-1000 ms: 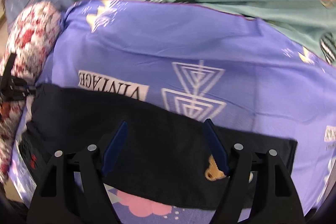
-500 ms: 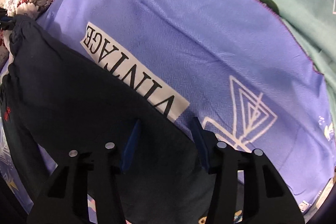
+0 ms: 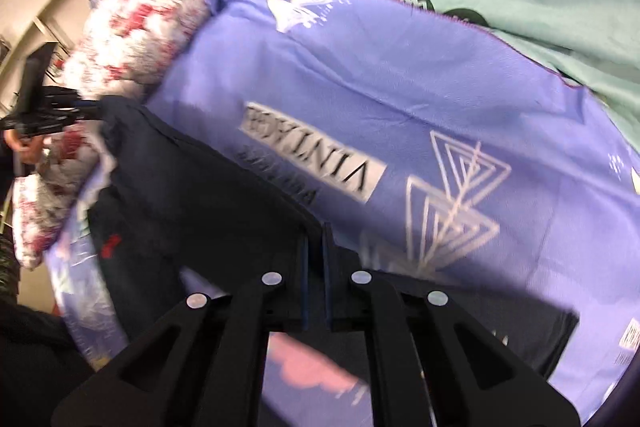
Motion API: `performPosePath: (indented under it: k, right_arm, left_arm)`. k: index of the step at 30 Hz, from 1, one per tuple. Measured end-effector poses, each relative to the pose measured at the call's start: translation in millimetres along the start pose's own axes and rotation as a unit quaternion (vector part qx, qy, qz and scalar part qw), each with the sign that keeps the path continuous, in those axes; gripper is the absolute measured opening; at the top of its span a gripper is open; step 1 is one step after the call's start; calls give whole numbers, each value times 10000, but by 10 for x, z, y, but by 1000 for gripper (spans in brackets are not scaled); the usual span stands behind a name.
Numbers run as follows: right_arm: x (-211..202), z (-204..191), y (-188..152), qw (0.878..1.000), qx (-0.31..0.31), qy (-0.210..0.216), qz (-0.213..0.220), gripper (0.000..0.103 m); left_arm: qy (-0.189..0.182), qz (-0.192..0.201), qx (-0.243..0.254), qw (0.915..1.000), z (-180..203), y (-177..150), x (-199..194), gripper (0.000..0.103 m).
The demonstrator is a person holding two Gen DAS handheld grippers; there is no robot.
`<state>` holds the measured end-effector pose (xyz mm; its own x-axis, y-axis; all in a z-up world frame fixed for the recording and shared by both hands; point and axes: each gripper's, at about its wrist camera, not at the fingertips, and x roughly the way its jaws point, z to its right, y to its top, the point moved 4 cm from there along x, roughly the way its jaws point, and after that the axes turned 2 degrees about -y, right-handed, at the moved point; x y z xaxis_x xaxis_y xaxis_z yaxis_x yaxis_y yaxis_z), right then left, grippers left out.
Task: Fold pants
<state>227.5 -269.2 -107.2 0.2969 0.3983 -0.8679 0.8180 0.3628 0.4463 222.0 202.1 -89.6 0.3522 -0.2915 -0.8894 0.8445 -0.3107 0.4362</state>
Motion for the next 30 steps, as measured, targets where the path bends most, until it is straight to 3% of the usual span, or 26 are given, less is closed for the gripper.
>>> performPosePath:
  k: [4,8,14,22,30]
  right_arm:
    - [-330,-365,-488,9998,21,192,36,5]
    - [-275,-768,-877,9990,202,380,-83,5]
    - [-99,-1020,-1314,9962,680,484,-261,5]
    - [27,-1229,-1590,9951,839,379,-348,6]
    - [-103,-1338,-1676,9963,759,310,-259,6]
  left_arm:
    - [-189,105,-40,9998,111,-212,-214,15]
    - [-200,13,-71,9998,219,-526,-294,14]
    - [-247,-40,-201,9995,344,-939,-362,13]
    - [-233,-95,-385,9989,357,-1227,-289,13]
    - [-167,-116,-387,9990,334,-1351,-310,13]
